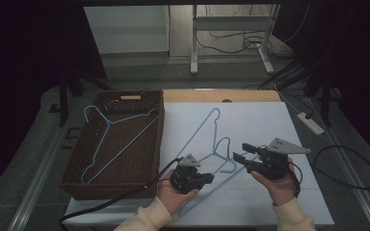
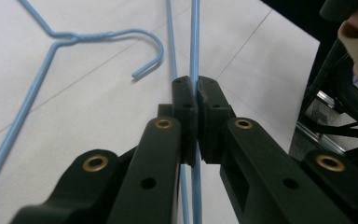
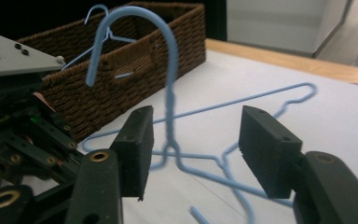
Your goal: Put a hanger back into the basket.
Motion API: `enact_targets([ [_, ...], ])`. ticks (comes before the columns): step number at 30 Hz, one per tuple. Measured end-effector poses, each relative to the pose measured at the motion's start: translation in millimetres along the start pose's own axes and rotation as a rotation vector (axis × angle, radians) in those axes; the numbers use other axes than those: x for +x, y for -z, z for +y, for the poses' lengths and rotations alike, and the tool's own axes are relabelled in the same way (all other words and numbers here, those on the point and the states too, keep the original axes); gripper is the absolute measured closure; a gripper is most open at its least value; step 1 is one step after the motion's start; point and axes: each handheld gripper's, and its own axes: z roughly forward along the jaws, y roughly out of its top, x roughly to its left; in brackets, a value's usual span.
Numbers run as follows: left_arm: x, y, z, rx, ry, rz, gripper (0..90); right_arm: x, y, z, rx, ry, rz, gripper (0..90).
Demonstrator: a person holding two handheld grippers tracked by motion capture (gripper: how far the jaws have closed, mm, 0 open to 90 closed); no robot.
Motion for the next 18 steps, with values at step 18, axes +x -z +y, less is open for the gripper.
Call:
enact_targets([
  [18,-5.9,39.0,16.2,-0.092,-0.019,0.004,87.0,-26.5,35.2,-29.9,-0.005,-0.004,-0.086,39.5],
])
